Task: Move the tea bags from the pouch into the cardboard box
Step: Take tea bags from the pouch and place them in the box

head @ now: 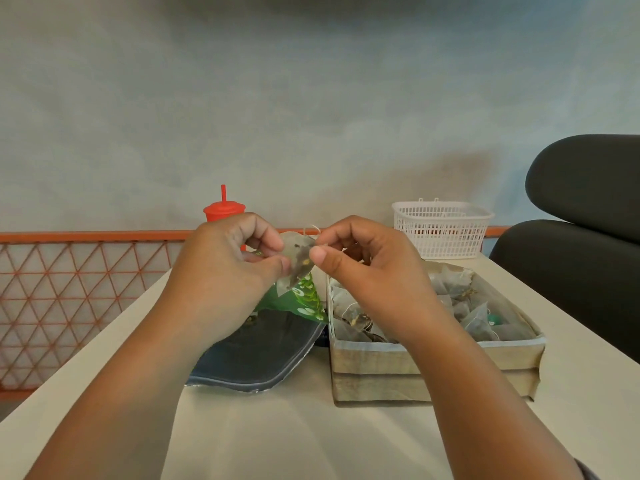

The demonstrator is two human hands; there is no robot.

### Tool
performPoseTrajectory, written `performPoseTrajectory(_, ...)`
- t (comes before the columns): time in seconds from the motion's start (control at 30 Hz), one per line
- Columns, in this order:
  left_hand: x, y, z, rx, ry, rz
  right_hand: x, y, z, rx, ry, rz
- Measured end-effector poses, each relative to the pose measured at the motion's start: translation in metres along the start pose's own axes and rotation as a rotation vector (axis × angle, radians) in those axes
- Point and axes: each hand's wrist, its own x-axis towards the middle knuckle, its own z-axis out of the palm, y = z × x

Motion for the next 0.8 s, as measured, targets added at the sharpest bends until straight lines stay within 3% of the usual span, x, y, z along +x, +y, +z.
performPoseTrajectory(0.33, 0.002, -0.012, 0.012, 0.000, -0.132, 0.032, 0.004, 0.003, -0.004, -0.053, 0.167, 0.058)
performPoseTrajectory(0.57, 0.004, -0.018, 0.009, 0.364, -0.117, 0.032, 0.007, 0.004, -0.038, -0.226, 0.204, 0.124)
performPoseTrajectory(0.8, 0.006, -0.038, 0.007, 0.752, -0.349, -0.069, 0.004, 0.016, -0.086, -0.429, 0.238, 0.220)
